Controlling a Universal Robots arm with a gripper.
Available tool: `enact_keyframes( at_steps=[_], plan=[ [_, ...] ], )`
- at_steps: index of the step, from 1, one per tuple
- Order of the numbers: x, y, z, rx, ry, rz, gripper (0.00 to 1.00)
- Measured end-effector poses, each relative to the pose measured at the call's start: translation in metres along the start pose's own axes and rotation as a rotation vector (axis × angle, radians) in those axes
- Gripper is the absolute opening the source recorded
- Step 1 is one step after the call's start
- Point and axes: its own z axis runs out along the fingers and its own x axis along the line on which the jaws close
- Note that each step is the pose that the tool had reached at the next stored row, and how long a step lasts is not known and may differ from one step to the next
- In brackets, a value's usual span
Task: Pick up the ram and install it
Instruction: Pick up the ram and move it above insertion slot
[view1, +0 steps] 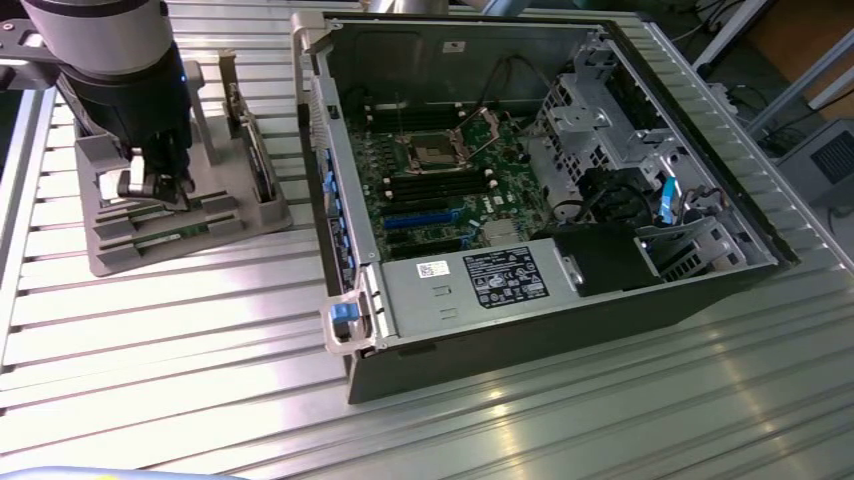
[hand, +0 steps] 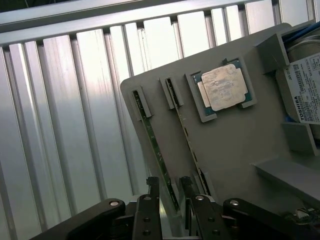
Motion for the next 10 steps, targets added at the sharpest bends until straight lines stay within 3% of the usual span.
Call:
enact_keyframes(
  at_steps=[10],
  plan=[
    [0.0001,0.0004,0.0045,0.0001,0.0003,0.0,0.3]
  ],
)
